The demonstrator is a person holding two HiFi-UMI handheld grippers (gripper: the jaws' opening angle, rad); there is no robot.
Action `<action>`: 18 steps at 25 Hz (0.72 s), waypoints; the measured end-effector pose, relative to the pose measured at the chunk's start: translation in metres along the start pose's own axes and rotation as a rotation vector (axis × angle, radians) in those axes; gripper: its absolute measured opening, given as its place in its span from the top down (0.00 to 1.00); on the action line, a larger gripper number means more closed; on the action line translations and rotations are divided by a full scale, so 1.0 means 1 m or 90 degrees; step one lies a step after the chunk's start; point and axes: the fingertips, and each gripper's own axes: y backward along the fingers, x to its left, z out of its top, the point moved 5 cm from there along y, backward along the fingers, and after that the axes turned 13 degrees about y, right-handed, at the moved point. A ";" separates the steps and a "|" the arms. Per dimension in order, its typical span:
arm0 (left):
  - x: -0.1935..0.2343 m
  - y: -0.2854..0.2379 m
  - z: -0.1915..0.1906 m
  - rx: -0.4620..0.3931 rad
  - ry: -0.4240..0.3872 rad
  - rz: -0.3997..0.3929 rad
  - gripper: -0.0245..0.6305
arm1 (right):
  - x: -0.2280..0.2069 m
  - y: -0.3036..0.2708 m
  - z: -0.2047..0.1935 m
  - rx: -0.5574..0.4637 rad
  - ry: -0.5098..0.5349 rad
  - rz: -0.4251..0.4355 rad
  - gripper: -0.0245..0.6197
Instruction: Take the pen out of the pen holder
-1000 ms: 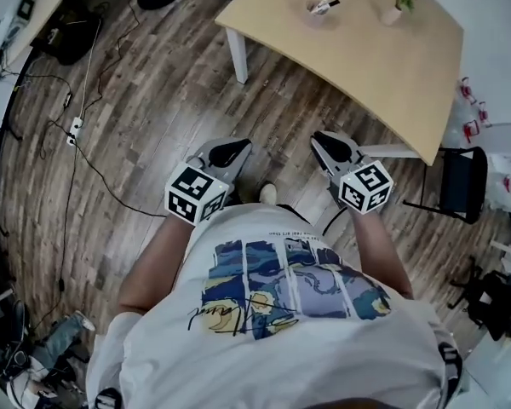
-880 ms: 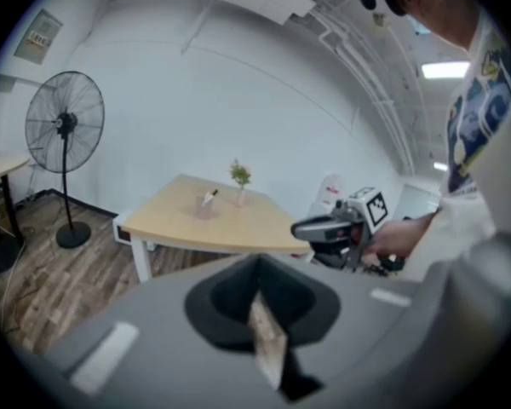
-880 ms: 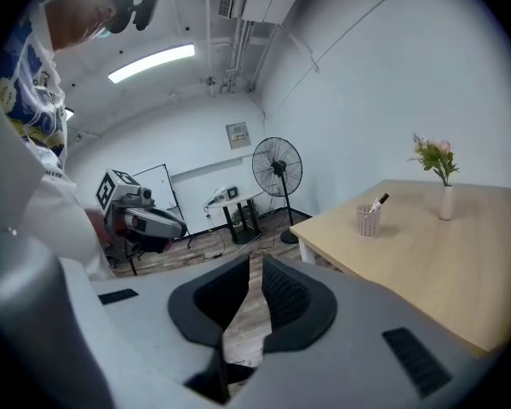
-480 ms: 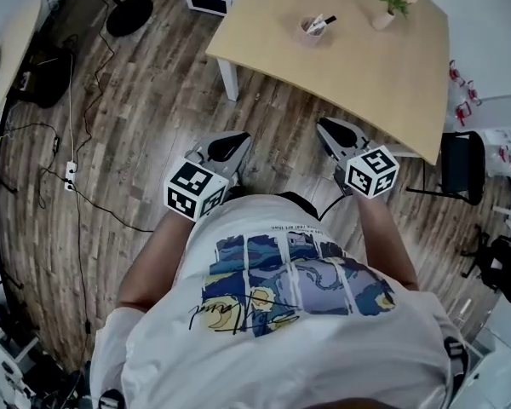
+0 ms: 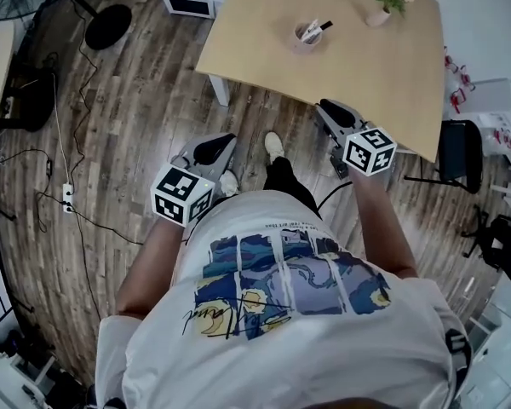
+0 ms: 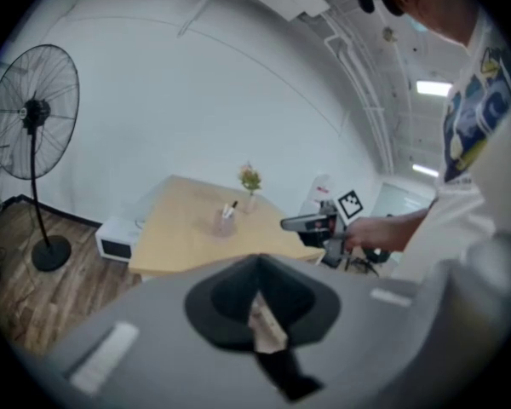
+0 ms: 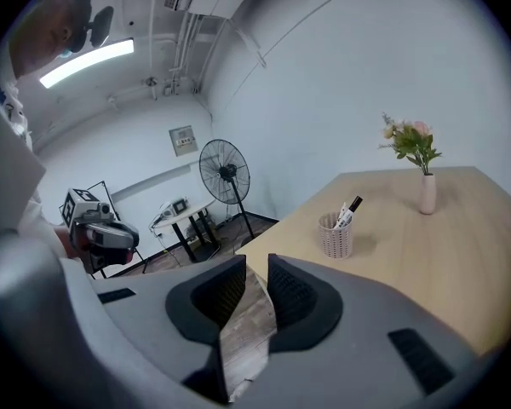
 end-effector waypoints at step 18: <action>0.027 -0.081 0.085 -0.048 0.047 0.139 0.95 | -0.218 -0.124 0.017 -0.018 -0.206 0.011 0.72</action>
